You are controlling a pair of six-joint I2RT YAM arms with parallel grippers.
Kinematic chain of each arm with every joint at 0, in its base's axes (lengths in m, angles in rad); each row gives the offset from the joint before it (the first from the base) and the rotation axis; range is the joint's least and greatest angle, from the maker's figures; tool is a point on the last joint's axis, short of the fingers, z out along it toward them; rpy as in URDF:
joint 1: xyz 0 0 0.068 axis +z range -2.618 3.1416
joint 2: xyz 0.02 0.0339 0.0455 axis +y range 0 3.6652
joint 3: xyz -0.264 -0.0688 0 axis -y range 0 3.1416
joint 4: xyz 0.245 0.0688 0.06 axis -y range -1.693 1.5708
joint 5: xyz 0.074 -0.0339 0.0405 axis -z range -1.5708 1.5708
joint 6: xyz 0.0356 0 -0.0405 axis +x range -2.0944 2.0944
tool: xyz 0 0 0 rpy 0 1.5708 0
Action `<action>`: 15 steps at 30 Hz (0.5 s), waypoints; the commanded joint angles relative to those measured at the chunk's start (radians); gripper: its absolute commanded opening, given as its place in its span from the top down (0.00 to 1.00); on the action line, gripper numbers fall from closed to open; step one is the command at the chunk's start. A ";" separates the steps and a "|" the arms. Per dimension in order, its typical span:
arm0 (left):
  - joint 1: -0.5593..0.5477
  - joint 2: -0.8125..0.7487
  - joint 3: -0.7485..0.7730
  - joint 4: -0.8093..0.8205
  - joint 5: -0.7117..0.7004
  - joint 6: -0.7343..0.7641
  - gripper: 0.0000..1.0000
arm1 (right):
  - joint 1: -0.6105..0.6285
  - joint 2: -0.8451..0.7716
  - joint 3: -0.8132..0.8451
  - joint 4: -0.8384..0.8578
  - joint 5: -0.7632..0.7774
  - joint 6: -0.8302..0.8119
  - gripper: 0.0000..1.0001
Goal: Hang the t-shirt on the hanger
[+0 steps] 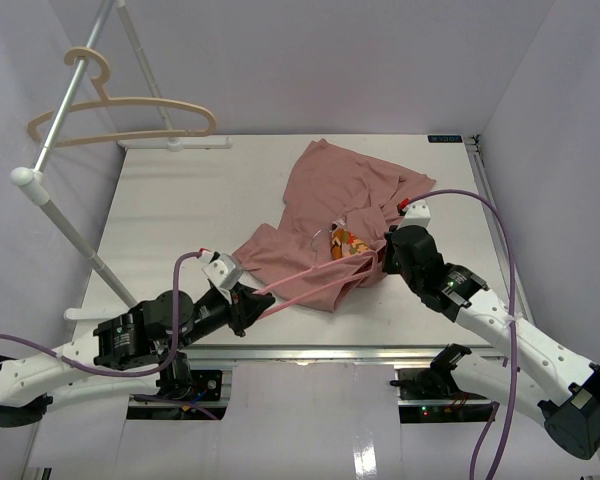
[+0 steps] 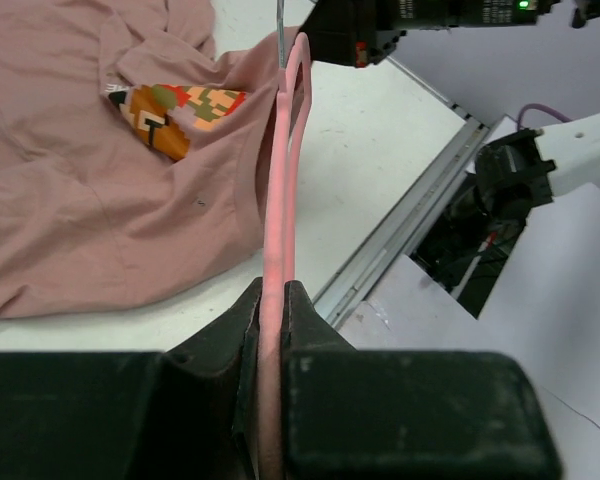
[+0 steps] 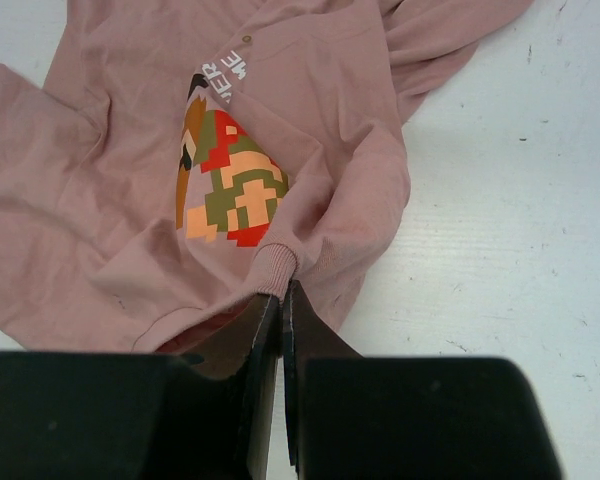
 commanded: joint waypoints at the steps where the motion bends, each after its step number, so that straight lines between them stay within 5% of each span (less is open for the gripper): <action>1: -0.003 -0.009 -0.006 -0.030 0.060 -0.053 1.00 | -0.007 0.000 0.059 0.012 0.006 0.012 0.92; 15: -0.003 0.097 0.035 -0.002 -0.039 -0.038 1.00 | -0.012 -0.022 0.050 0.011 -0.019 -0.011 0.92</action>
